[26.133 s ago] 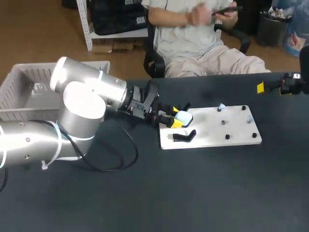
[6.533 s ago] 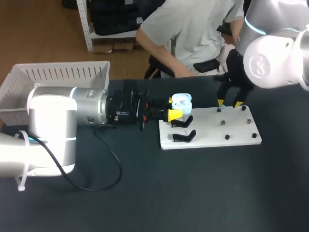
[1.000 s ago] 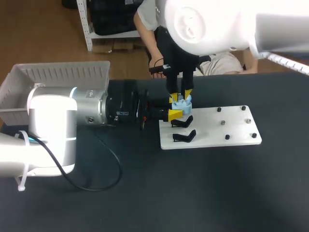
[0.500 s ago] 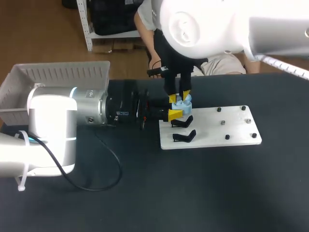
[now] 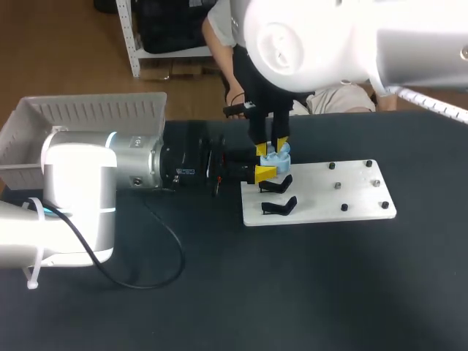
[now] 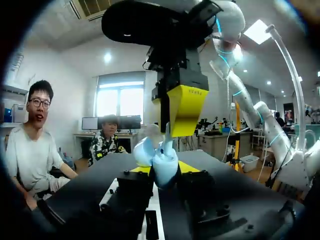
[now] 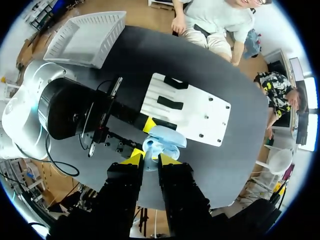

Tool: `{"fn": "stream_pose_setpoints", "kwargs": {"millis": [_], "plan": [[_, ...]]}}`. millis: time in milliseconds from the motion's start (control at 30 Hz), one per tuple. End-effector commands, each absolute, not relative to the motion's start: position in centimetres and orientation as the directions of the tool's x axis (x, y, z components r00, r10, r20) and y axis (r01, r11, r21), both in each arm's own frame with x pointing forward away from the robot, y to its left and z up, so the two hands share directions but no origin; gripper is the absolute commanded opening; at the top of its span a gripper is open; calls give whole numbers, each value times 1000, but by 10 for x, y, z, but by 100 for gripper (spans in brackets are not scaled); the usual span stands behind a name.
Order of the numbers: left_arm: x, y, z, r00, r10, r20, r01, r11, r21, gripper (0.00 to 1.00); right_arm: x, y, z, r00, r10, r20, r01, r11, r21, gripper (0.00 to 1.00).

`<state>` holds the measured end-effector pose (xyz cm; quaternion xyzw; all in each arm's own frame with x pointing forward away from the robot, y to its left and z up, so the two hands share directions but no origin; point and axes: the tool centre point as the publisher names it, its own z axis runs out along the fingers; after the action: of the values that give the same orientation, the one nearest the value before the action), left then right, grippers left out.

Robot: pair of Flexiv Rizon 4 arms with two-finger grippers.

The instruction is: Pick up each earbud case from the left stands, insert the matching earbuds, close the lid, and place the case in the box.

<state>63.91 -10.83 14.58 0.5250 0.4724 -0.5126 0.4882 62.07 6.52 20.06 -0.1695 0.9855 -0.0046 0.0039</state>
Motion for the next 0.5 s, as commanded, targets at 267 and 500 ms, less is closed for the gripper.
{"fn": "stream_pose_setpoints", "kwargs": {"millis": [267,500], "plan": [[638,-109,145,32,-8,-999,997,-71,32,0,621,65,198,-942,-336,-11,-336,942,-8,0],[638,-109,145,32,-8,-999,997,-71,32,0,622,65,197,-940,-340,-12,-340,940,-12,0]]}}
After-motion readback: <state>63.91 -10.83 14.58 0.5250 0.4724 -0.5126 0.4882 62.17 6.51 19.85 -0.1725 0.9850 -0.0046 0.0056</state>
